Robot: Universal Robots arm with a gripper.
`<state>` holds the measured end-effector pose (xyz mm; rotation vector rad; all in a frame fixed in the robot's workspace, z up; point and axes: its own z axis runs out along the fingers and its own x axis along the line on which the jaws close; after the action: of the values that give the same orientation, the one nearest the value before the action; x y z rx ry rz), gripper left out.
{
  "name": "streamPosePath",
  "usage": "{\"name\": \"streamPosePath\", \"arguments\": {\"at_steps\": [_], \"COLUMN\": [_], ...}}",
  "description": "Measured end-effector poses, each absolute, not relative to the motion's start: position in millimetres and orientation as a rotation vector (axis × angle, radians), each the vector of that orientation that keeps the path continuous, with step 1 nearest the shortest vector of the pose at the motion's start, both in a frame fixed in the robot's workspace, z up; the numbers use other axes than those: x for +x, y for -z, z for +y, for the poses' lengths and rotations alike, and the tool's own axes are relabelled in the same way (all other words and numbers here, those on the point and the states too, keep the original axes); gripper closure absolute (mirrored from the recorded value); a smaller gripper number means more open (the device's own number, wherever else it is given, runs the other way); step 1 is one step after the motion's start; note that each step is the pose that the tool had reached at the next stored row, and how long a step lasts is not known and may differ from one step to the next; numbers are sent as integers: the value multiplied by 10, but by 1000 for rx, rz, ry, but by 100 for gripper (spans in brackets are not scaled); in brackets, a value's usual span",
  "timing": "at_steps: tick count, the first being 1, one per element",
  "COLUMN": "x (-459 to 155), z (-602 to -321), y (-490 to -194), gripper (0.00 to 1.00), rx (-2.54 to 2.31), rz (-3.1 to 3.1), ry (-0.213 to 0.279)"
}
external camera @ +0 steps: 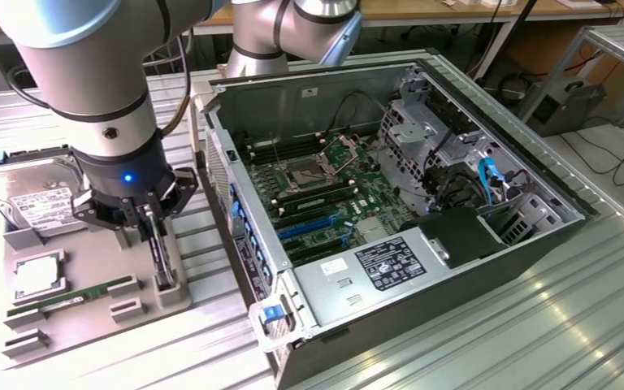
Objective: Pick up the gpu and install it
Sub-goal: 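Pick up the gpu and move the gpu toward the slot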
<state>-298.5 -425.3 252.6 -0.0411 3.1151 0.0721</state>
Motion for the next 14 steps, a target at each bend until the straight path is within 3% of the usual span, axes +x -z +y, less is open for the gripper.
{"name": "streamPosePath", "arguments": {"at_steps": [14], "x": [-2984], "z": [-4257], "y": [-2845], "gripper": [74], "rx": [-54], "rz": [3114], "ry": [-100]}}
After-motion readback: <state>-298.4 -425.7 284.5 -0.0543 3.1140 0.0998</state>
